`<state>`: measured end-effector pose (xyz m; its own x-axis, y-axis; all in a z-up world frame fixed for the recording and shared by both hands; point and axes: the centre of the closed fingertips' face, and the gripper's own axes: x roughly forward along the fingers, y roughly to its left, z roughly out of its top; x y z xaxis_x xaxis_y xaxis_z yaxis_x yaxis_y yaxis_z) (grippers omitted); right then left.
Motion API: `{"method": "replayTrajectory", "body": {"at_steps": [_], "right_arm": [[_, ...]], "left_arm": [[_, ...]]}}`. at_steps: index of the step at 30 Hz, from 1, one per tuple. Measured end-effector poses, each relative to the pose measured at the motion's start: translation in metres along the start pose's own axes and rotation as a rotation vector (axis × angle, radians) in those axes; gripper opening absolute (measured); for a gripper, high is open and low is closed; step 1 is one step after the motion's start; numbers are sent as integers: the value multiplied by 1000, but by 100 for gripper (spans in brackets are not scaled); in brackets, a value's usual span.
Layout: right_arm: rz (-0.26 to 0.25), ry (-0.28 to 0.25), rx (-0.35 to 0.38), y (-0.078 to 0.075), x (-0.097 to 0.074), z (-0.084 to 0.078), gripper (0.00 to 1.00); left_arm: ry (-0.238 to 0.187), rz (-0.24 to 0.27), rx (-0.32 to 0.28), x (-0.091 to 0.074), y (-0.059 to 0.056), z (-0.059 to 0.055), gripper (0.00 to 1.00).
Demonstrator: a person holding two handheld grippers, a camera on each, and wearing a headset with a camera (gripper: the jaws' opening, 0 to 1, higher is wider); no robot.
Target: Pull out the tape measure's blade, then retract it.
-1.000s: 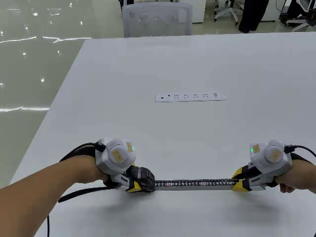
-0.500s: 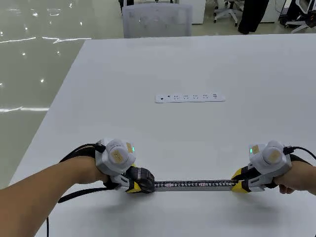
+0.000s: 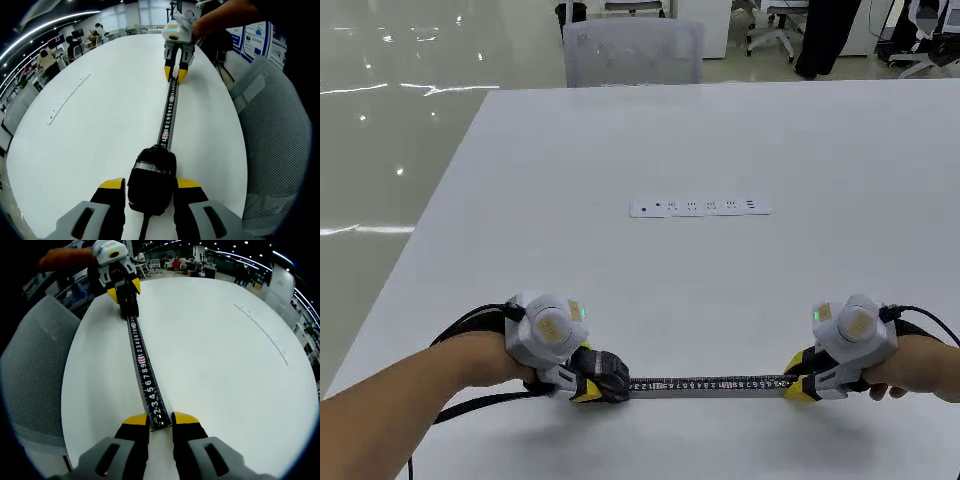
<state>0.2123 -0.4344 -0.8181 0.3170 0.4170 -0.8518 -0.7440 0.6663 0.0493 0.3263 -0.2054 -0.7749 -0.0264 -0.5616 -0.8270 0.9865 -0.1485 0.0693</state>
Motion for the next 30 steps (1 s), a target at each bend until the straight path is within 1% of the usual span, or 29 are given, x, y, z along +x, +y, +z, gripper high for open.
{"method": "replayTrajectory", "body": {"at_steps": [2,4,5,6,7,8,9,10,11,12,13,14,15,16,17,18,19,20,21,22,23,24,25,26,27,29,30], "right_arm": [[-11,-2,11,0,0,0,17],[-16,-13,40,1,-1,0,17],[-17,-18,105,3,-2,-1,19],[-16,-19,132,3,-3,-2,21],[-17,-16,128,2,-4,-4,23],[-34,-23,126,1,-8,-5,25],[-58,-32,117,-2,-11,-5,26],[-73,-41,128,-3,-14,-4,27],[-80,-64,169,-3,-18,-3,31],[-83,-73,191,-3,-21,-2,34],[-97,-74,191,-3,-26,-3,37],[-109,-79,188,-3,-28,-3,38],[-120,-89,191,-2,-32,-3,39],[-131,-104,211,0,-36,-1,40],[-147,-115,226,1,-39,-1,46],[-172,-134,243,0,-44,0,51],[-178,-149,254,2,-47,1,56],[-184,-164,265,4,-50,3,60],[-203,-180,272,5,-56,3,64],[-222,-193,273,5,-59,4,67],[-248,-213,288,5,-64,4,72],[-256,-226,303,7,-66,5,75],[-264,-237,334,10,-69,4,78],[-265,-251,363,13,-72,4,82],[-269,-262,367,15,-75,4,83],[-308,-290,369,18,-82,3,88],[-318,-298,374,20,-84,2,89]], "left_arm": [[-9,14,-2,-2,2,0,37],[-21,57,-55,-6,10,-1,44],[-43,78,-70,-8,15,0,49],[-49,93,-68,-11,18,-1,54],[-57,110,-74,-14,21,-2,58],[-71,141,-108,-18,25,-3,61],[-90,150,-131,-20,26,-2,68],[-109,158,-146,-22,28,-1,74],[-130,179,-170,-26,30,-1,78],[-147,197,-193,-29,32,-1,82],[-182,222,-223,-34,36,0,86],[-211,223,-250,-36,36,1,91],[-232,222,-293,-39,35,2,97],[-244,221,-350,-42,35,-1,100],[-237,224,-375,-44,34,-5,100],[-245,245,-375,-48,36,-9,100],[-257,251,-382,-50,35,-10,100],[-268,251,-400,-51,34,-11,100],[-285,244,-440,-54,31,-14,100],[-288,241,-450,-55,29,-16,100],[-287,246,-457,-57,27,-21,100],[-290,254,-460,-59,25,-23,100],[-296,258,-466,-62,22,-24,100],[-300,255,-486,-65,17,-26,100],[-306,261,-497,-68,14,-27,100],[-328,285,-491,-76,11,-29,100],[-351,291,-500,-80,10,-27,100]]}}
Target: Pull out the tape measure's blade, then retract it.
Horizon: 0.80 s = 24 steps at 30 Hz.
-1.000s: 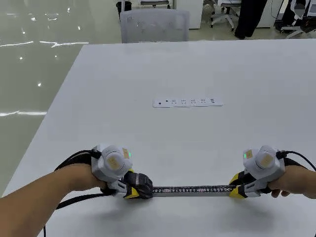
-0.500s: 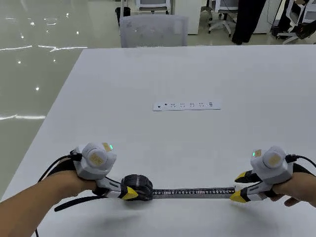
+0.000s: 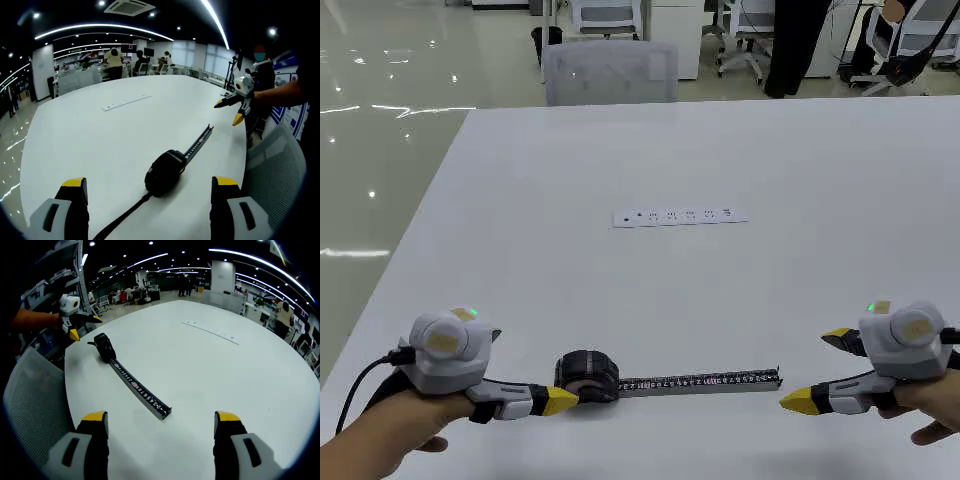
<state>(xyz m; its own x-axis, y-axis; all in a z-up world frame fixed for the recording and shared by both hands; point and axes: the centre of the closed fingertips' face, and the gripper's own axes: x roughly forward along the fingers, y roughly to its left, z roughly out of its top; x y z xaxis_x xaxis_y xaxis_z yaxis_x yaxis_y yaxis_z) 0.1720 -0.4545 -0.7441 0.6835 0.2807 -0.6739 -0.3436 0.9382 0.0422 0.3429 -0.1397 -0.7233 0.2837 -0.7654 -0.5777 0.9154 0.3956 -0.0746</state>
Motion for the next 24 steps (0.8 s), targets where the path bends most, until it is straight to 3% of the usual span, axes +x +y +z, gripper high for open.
{"method": "replayTrajectory", "body": {"at_steps": [1,2,5,7,10,11,15,19,21,24], "right_arm": [[-11,-23,12,1,-4,0,89],[-23,-30,18,1,-7,-1,90],[-67,-72,52,-3,-17,-5,93],[-92,-71,68,-5,-25,-12,95],[-121,-113,80,-4,-41,-11,94],[-135,-119,75,-2,-47,-12,95],[-184,-153,57,4,-66,-18,95],[-199,-165,69,13,-79,-30,96],[-202,-171,81,17,-85,-35,96],[-204,-182,80,21,-92,-41,98]], "left_arm": [[-67,-30,-44,-6,-8,9,100],[-98,-48,-64,-10,-12,12,100],[-83,-45,-40,-20,-17,4,100],[-88,-32,-74,-25,-18,0,100],[-88,35,-90,-31,-8,-8,100],[-97,36,-105,-35,-14,-10,100],[-120,72,-143,-45,-13,-21,100],[-138,90,-160,-54,-15,-28,100],[-187,118,-103,-61,-15,-23,100],[-173,116,-127,-69,-15,-31,100]]}}
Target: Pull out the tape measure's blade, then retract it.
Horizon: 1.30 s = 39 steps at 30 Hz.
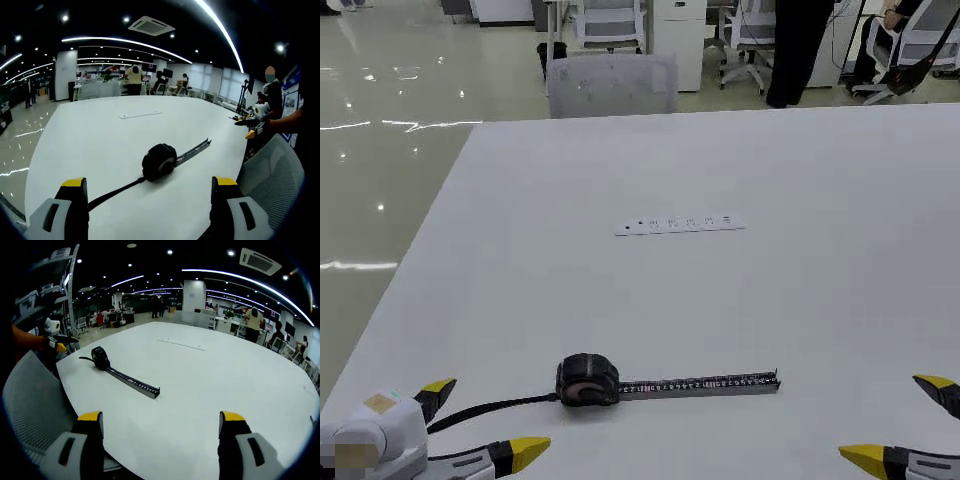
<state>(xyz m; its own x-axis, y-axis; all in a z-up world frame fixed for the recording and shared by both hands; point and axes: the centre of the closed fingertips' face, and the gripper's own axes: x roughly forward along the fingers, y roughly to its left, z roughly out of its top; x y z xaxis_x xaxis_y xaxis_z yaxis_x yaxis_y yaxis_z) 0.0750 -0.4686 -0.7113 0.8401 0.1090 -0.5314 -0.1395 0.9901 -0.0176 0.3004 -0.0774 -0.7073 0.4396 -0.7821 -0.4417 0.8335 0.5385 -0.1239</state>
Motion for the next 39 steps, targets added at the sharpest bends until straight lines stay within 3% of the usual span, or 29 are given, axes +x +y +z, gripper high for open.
{"method": "replayTrajectory", "body": {"at_steps": [6,9,11,17,28,39], "right_arm": [[24,27,-8,13,-6,-11,98],[30,41,-57,19,-4,-12,99],[28,50,-87,18,-2,-12,99],[48,35,-70,13,2,-4,99],[63,39,-70,13,3,-9,98],[60,64,-82,10,2,-15,98]], "left_arm": [[3,-3,4,-12,-2,-8,100],[2,-2,-2,-14,0,-9,100],[6,-4,-28,-13,-2,-9,100],[35,-11,0,-10,-8,-18,100],[34,-10,11,-11,-9,-17,100],[72,-26,31,-3,-16,-22,100]]}}
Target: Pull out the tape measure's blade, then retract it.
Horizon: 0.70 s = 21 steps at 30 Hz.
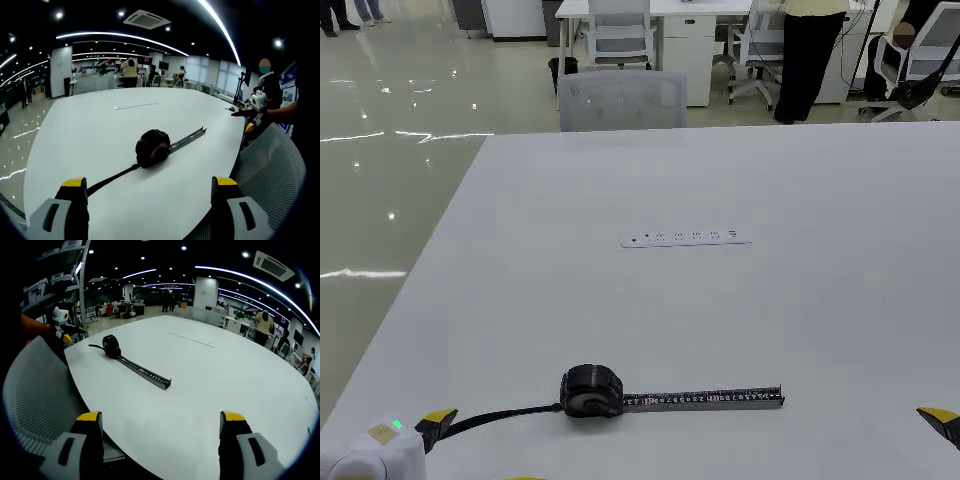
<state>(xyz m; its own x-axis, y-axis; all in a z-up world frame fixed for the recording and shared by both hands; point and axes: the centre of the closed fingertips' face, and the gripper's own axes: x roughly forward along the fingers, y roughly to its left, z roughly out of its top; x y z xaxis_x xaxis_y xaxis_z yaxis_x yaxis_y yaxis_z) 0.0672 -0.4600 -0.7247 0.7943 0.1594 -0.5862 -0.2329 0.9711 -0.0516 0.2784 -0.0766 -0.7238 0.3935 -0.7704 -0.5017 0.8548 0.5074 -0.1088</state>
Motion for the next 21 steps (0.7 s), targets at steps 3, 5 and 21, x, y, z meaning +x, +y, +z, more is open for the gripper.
{"method": "replayTrajectory", "body": {"at_steps": [3,5,21], "right_arm": [[5,9,-8,3,-1,1,98],[8,13,-16,4,0,0,98],[73,52,-99,13,10,7,98]], "left_arm": [[-1,-6,4,0,-3,1,100],[0,-8,9,1,-3,0,100],[83,35,18,22,-13,7,100]]}}
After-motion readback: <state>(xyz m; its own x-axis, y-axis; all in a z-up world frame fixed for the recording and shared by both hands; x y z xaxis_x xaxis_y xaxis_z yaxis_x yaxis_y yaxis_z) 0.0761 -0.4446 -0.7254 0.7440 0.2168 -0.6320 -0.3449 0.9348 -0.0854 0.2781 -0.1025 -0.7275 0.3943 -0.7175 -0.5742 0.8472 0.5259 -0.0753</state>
